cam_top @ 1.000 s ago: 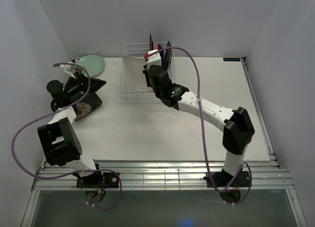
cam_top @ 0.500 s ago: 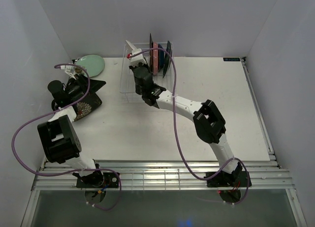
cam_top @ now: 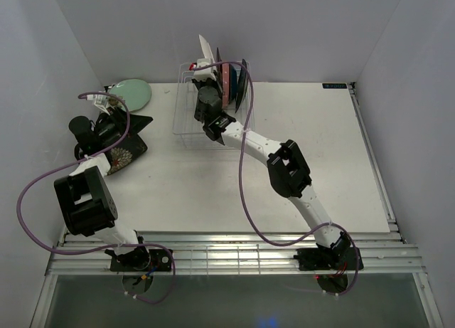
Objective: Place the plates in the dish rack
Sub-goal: Insert the plate into the dish rack.
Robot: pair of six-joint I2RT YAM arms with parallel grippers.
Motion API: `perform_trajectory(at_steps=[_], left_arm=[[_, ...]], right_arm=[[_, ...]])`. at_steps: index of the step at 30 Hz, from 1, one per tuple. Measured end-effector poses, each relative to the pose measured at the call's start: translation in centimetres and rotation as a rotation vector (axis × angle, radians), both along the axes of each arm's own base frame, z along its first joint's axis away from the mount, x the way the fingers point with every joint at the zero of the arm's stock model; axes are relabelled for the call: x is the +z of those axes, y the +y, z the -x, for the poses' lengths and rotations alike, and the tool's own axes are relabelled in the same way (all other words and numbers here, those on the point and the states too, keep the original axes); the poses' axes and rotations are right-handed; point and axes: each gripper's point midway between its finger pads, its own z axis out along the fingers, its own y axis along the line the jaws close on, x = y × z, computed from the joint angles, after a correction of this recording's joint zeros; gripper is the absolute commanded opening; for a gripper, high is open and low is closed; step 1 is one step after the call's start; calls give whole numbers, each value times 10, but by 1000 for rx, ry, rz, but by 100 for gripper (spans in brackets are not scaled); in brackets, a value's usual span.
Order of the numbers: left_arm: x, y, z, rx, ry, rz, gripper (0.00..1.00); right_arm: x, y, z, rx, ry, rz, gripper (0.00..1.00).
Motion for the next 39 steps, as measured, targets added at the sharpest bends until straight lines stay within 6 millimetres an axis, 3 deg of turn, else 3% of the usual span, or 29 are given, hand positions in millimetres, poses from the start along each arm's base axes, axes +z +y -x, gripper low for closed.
perform_trajectory(at_steps=[5, 17, 39], left_arm=[[0, 0, -1, 4, 1, 1, 98], [-2, 1, -2, 13, 3, -3, 98], [-3, 2, -2, 17, 8, -4, 98]], right_arm=[[-21, -1, -17, -30, -25, 5, 8], [-64, 9, -21, -47, -48, 70, 8], [-58, 13, -11, -62, -131, 131, 8]])
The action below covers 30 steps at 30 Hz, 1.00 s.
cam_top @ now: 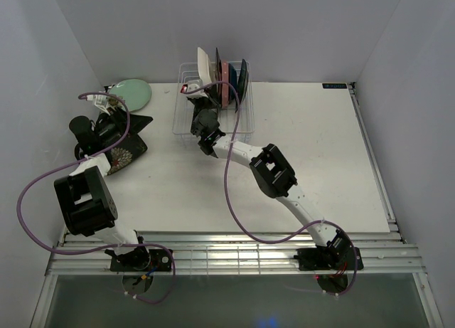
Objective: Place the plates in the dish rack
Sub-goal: Insert the plate into the dish rack.
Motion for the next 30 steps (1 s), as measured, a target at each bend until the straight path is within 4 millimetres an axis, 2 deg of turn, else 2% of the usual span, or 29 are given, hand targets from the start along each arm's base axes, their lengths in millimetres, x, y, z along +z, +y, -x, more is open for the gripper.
perform_trajectory(at_steps=[5, 15, 30], left_arm=[[0, 0, 0, 0, 1, 1, 98], [-1, 0, 0, 0, 8, 3, 98], [-1, 0, 0, 0, 8, 4, 98]], right_arm=[[-15, 6, -2, 21, 0, 35, 8], [-67, 38, 1, 95, 13, 179, 8], [-60, 38, 3, 98, -22, 183, 8]])
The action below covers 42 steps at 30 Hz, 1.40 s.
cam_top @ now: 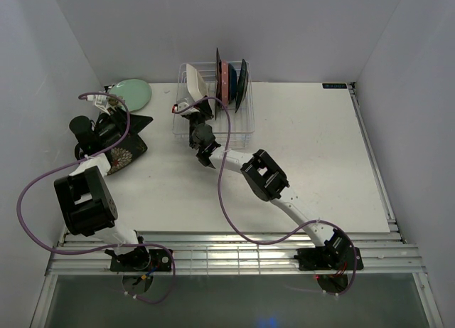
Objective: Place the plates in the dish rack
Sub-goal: Insert the plate into the dish rack.
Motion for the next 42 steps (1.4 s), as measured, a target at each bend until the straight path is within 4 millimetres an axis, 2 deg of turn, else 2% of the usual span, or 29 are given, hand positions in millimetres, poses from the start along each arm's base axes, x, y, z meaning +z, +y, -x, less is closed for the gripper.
perform_trajectory(at_steps=[8, 14, 24, 36, 42], left_arm=[[0, 0, 0, 0, 1, 1, 98], [0, 0, 0, 0, 7, 7, 98], [-7, -1, 3, 0, 30, 17, 98], [-8, -2, 3, -1, 41, 22, 98], [-8, -2, 3, -1, 41, 22, 98]], right_arm=[[3, 1, 0, 4, -6, -4, 8], [13, 4, 0, 17, -18, 12, 8], [44, 9, 8, 22, -66, 79, 8], [95, 9, 20, 32, -134, 66, 8], [105, 8, 23, 26, -161, 93, 8]])
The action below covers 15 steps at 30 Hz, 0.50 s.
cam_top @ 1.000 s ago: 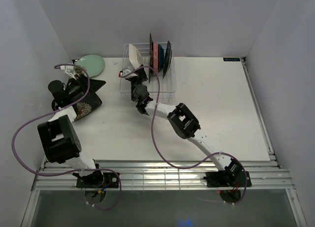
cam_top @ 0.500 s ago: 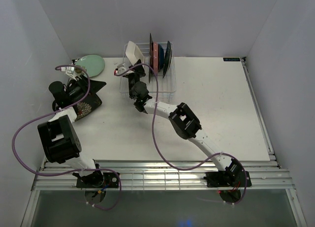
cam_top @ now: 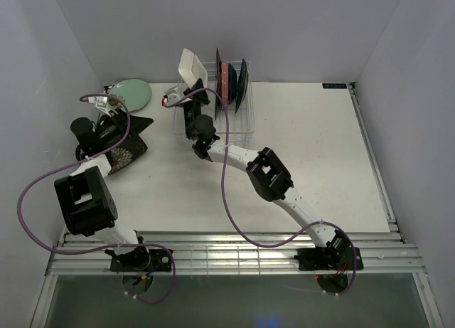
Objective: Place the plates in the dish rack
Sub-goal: Insert the plate into the dish rack.
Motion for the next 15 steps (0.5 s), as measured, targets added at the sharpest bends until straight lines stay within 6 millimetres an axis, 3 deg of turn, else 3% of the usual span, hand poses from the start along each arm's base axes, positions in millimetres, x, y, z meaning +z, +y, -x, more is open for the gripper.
perform_trajectory(at_steps=[9, 15], left_arm=[[0, 0, 0, 0, 1, 1, 98], [0, 0, 0, 0, 2, 1, 98]], right_arm=[[2, 3, -2, 3, -31, 86, 8], [-17, 6, -15, 20, -5, 130, 8]])
